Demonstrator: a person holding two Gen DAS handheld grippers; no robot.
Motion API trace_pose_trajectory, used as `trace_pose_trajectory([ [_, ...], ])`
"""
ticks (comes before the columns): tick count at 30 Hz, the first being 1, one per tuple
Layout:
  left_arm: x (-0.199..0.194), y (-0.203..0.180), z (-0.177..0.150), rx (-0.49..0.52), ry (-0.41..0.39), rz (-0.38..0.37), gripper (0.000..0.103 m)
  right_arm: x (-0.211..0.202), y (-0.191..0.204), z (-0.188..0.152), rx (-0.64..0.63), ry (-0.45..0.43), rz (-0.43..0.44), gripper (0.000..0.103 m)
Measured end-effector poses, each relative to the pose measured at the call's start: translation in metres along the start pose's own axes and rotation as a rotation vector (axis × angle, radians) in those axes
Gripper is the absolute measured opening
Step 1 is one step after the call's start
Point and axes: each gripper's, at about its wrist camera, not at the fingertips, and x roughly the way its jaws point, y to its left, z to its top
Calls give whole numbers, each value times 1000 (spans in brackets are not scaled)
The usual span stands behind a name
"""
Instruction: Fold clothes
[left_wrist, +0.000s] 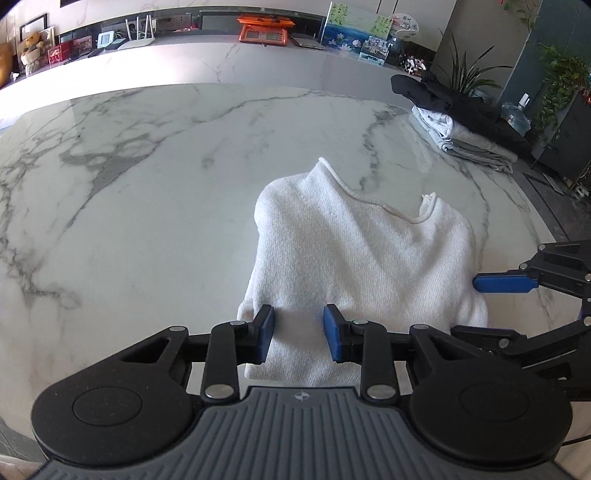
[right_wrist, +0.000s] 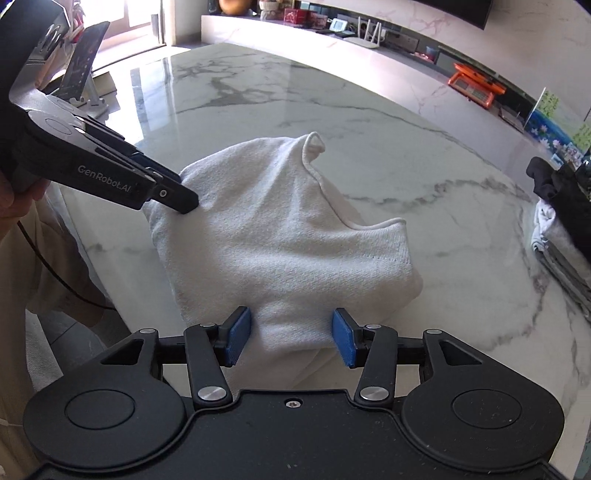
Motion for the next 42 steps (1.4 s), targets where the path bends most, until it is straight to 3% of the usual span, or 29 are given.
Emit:
trace_pose_trajectory([
  [4, 1, -4, 0, -16, 1, -26, 28, 7, -23, 6, 49, 11, -41, 46],
  [7, -8, 7, 8, -72, -11, -55, 28, 3, -36, 7, 100, 14, 8, 46],
  [9, -14, 16, 19, -115, -23, -68, 35, -2, -46, 7, 147, 6, 40, 51],
  [11, -16, 24, 32, -130, -36, -48, 49, -6, -58, 7, 219, -10, 67, 55],
  [17, 11, 41, 61, -171, 29, -37, 49, 10, -98, 13, 459, -24, 113, 62],
  [23, 38, 51, 59, -226, 80, -85, 49, 41, -116, 11, 558, 7, 178, 63],
  [33, 61, 51, 55, -244, 112, -153, 50, 65, -124, 7, 609, 9, 285, 63],
  [38, 64, 47, 56, -221, 97, -168, 50, 68, -119, 8, 592, -9, 287, 63],
  [42, 65, 42, 55, -199, 82, -175, 48, 71, -113, 12, 573, -16, 285, 54],
])
